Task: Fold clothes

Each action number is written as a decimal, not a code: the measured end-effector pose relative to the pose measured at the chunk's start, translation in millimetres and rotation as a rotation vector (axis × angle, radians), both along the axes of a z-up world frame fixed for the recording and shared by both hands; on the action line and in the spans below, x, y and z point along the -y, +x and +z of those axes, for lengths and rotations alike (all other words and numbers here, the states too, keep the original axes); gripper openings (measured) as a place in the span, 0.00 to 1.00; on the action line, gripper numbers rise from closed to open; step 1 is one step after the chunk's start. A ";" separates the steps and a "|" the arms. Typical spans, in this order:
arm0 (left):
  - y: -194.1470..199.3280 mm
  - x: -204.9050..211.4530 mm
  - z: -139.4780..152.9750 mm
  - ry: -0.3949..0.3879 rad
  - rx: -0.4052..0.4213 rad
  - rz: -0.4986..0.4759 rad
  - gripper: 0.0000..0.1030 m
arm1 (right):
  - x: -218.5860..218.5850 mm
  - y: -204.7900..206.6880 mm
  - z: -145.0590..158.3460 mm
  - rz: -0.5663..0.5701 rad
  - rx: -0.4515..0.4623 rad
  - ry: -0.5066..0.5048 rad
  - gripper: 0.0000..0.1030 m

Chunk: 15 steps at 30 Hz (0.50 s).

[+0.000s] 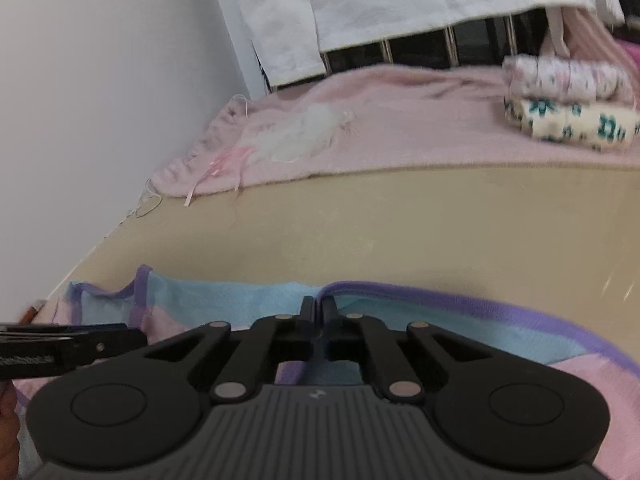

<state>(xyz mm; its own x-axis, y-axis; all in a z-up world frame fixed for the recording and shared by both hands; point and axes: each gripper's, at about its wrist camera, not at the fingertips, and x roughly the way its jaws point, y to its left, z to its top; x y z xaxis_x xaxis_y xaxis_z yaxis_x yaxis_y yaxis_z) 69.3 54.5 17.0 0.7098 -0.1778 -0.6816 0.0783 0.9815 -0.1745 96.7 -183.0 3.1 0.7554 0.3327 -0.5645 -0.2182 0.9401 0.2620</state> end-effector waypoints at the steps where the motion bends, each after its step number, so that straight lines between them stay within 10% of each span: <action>1: 1.2 0.8 0.5 0.010 0.004 0.004 0.02 | 1.3 -0.2 2.1 -0.022 -0.001 -0.003 0.03; 12: -61.8 -32.3 14.4 -0.018 0.109 -0.046 0.34 | 24.9 -82.1 31.8 0.034 -0.018 0.002 0.22; 15: -66.0 -14.2 4.7 0.055 0.095 -0.125 0.27 | 6.5 -113.1 18.7 0.112 -0.052 -0.052 0.21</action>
